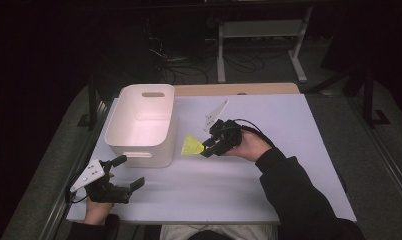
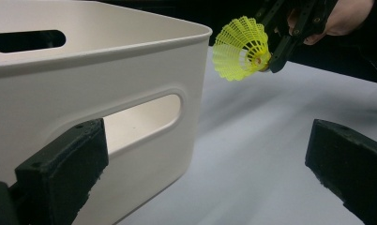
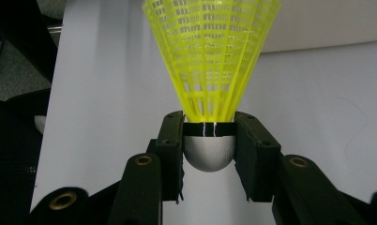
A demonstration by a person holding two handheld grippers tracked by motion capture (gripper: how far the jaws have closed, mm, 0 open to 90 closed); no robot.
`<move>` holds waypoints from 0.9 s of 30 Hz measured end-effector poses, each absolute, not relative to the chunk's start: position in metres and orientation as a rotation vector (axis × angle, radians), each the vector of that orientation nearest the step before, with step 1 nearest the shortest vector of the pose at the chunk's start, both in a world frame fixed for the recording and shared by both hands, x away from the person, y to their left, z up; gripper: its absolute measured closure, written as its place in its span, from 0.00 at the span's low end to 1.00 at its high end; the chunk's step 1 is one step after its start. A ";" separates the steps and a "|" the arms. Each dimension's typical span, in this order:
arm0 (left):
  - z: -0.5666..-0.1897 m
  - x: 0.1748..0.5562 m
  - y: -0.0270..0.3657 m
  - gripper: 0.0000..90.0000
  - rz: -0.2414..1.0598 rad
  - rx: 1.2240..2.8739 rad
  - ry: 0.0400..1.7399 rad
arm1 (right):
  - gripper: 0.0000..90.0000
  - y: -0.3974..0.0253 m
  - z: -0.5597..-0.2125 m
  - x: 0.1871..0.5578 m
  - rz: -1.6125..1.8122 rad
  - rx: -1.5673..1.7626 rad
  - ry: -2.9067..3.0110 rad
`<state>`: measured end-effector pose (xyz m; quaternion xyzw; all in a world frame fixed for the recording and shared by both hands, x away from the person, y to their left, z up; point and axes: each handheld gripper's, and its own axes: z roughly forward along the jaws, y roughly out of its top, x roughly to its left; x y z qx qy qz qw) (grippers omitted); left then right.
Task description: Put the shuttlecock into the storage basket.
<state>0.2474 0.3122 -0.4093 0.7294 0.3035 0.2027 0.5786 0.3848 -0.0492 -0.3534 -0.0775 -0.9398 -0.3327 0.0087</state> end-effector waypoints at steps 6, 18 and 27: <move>-0.409 0.247 0.312 0.00 0.474 1.706 0.710 | 0.70 -0.047 -0.346 0.385 -1.051 -0.231 -2.942; -0.409 0.247 0.312 0.00 0.473 1.706 0.710 | 0.70 -0.048 -0.330 0.388 -1.081 -0.224 -2.949; -0.409 0.247 0.312 0.00 0.474 1.707 0.709 | 0.70 -0.047 -0.317 0.391 -1.108 -0.227 -2.947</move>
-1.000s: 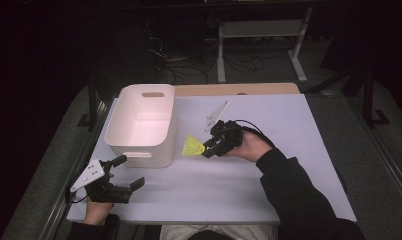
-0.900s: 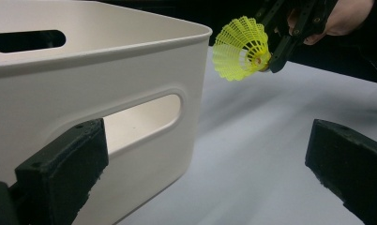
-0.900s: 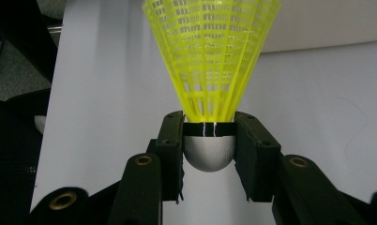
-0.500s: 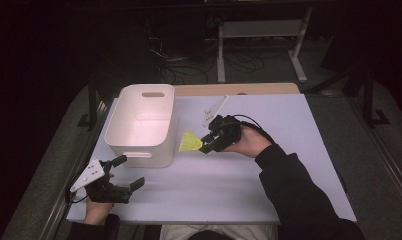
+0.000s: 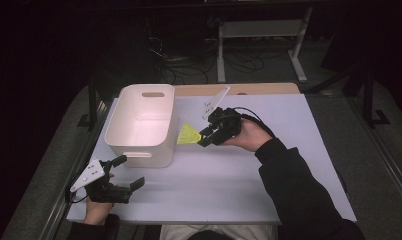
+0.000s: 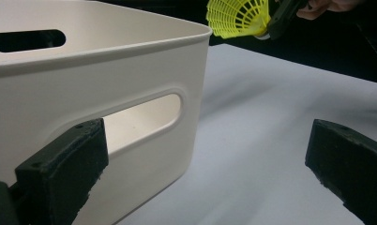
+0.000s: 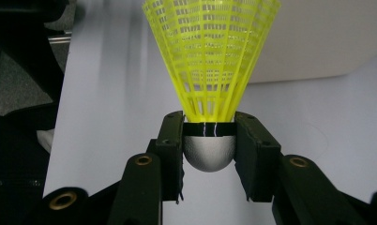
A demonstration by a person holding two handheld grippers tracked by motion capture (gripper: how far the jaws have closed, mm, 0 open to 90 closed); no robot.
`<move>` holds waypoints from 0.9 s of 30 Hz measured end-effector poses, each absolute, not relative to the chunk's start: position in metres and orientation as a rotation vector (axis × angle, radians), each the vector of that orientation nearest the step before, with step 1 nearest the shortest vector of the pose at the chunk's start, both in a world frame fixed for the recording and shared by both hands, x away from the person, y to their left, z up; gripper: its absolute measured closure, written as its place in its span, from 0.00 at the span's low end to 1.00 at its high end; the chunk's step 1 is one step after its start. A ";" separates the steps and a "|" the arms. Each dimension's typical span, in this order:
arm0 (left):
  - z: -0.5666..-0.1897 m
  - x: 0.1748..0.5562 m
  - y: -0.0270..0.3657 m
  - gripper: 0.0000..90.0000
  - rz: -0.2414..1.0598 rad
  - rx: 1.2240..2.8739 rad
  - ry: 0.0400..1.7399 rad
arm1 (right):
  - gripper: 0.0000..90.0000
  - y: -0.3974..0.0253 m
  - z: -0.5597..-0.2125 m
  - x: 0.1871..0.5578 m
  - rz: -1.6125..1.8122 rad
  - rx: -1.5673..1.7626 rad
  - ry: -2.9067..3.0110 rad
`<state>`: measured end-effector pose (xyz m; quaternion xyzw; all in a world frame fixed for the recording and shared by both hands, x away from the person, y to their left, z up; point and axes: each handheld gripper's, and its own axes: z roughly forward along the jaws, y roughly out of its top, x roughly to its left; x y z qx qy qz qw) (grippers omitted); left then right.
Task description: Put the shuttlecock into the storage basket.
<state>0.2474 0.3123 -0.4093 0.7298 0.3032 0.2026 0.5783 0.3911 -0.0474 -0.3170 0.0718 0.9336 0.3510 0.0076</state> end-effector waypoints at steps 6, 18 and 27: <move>-0.409 0.247 0.312 0.00 0.474 1.706 0.709 | 0.70 -0.047 -0.308 0.394 1.116 0.227 2.904; -0.409 0.247 0.312 0.00 0.474 1.706 0.709 | 0.70 -0.045 -0.297 0.399 1.116 0.227 2.897; -0.409 0.247 0.312 0.00 0.473 1.706 0.709 | 0.70 -0.042 -0.290 0.405 1.133 0.235 2.886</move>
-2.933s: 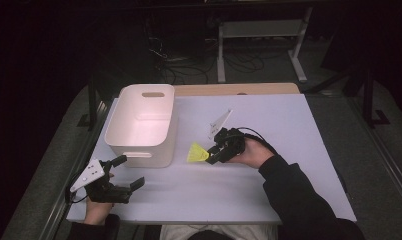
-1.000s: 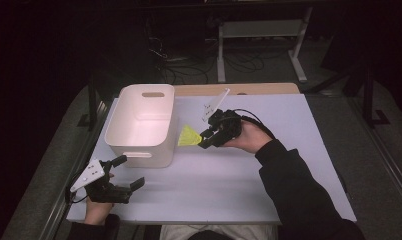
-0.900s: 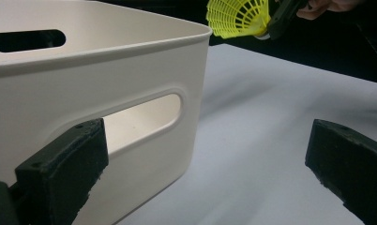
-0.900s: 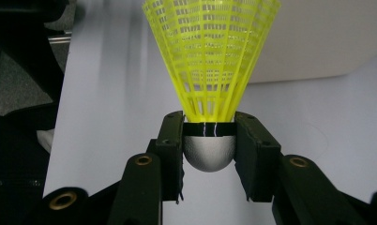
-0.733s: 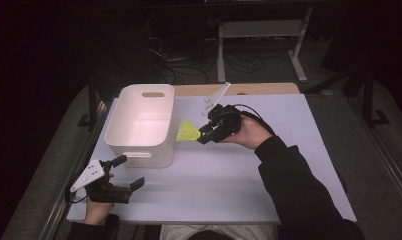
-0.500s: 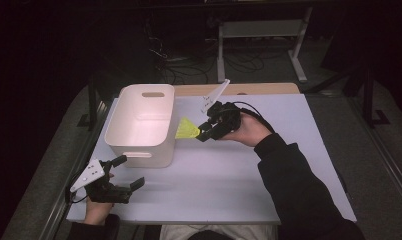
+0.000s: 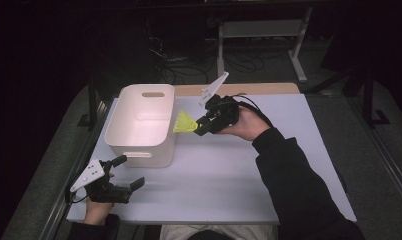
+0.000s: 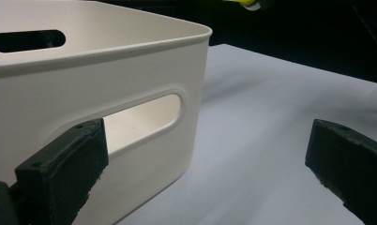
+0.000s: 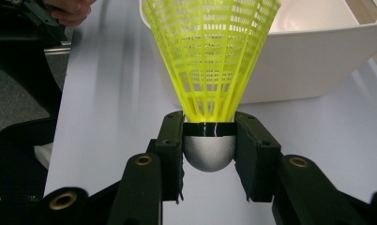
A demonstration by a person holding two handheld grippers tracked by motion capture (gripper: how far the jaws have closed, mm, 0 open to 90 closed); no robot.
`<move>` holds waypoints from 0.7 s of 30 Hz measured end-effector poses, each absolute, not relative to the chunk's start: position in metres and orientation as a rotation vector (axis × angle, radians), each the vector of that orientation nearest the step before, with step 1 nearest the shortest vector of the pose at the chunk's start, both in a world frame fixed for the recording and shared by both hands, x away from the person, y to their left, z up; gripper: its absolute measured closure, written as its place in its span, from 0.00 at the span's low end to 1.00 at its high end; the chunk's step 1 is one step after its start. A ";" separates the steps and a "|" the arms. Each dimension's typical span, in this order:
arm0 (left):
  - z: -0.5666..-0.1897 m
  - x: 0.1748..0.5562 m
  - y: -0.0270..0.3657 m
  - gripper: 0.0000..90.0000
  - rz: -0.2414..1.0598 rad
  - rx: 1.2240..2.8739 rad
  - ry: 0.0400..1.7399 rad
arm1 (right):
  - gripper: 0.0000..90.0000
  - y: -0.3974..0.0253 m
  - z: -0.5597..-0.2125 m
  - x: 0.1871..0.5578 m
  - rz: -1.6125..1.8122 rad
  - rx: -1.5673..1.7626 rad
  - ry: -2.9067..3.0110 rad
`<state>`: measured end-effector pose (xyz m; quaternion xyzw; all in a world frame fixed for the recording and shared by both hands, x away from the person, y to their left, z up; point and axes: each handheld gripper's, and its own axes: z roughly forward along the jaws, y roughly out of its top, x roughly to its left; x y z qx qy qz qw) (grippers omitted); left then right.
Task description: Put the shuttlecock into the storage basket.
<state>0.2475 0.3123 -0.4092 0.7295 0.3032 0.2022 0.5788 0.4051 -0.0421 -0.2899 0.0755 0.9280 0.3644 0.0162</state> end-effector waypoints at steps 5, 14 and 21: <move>-0.409 0.248 0.312 0.00 0.473 1.707 0.709 | 0.70 -0.040 -0.286 0.409 1.144 0.239 2.879; -0.409 0.247 0.312 0.00 0.473 1.705 0.709 | 0.70 -0.036 -0.279 0.413 1.133 0.234 2.872; -0.409 0.247 0.313 0.00 0.476 1.707 0.706 | 0.70 -0.029 -0.273 0.415 1.132 0.224 2.867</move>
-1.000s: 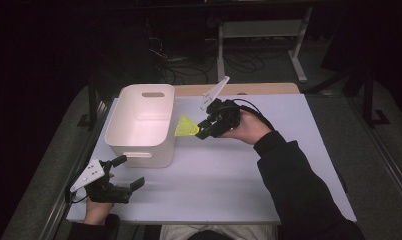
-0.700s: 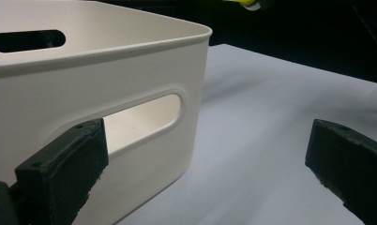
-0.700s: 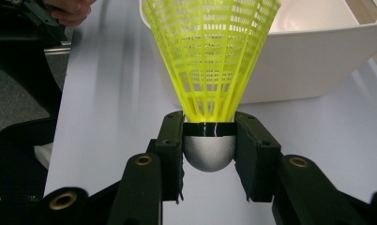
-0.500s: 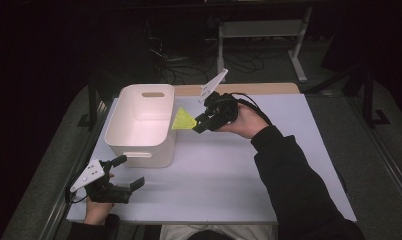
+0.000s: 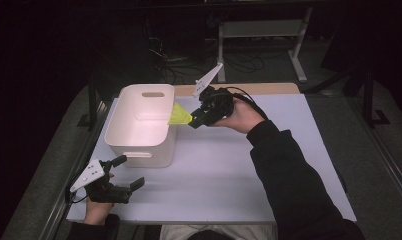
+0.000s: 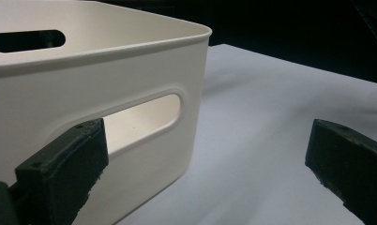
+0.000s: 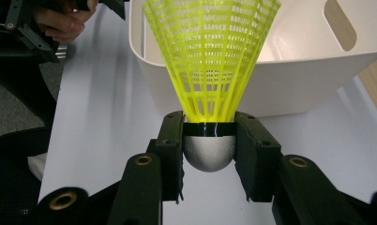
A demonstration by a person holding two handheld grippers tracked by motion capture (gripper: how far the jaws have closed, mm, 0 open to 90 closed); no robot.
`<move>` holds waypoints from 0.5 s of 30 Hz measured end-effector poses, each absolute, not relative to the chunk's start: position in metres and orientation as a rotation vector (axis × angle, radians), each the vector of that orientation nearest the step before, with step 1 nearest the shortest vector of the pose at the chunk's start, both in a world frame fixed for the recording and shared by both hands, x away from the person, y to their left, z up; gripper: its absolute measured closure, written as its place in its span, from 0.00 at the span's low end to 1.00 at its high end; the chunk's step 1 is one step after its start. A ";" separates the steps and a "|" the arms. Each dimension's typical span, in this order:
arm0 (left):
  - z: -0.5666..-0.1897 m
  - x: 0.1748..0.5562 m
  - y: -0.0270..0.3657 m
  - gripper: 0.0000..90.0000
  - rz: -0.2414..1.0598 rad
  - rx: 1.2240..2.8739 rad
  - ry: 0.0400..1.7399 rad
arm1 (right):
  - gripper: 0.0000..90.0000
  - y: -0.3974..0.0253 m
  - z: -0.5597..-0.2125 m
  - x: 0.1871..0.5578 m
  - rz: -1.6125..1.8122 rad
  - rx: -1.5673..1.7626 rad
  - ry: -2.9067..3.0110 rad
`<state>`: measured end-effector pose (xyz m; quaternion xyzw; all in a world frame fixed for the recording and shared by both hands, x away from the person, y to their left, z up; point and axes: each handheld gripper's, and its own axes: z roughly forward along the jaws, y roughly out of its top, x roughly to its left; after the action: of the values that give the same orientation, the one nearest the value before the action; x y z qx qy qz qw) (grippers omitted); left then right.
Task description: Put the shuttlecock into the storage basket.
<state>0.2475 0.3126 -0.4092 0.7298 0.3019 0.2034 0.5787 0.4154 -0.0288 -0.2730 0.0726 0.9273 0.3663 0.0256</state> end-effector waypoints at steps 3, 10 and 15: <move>-0.409 0.247 0.313 0.00 0.475 1.707 0.707 | 0.70 -0.026 -0.271 0.416 1.131 0.225 2.866; -0.409 0.247 0.313 0.00 0.474 1.706 0.707 | 0.70 -0.016 -0.261 0.416 1.138 0.190 2.858; -0.409 0.247 0.313 0.00 0.474 1.706 0.706 | 0.70 -0.010 -0.257 0.418 1.145 0.179 2.854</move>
<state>0.2472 0.3126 -0.4091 0.7297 0.3019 0.2025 0.5791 0.4176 -0.0104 -0.2568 0.0582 0.9260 0.3717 0.0306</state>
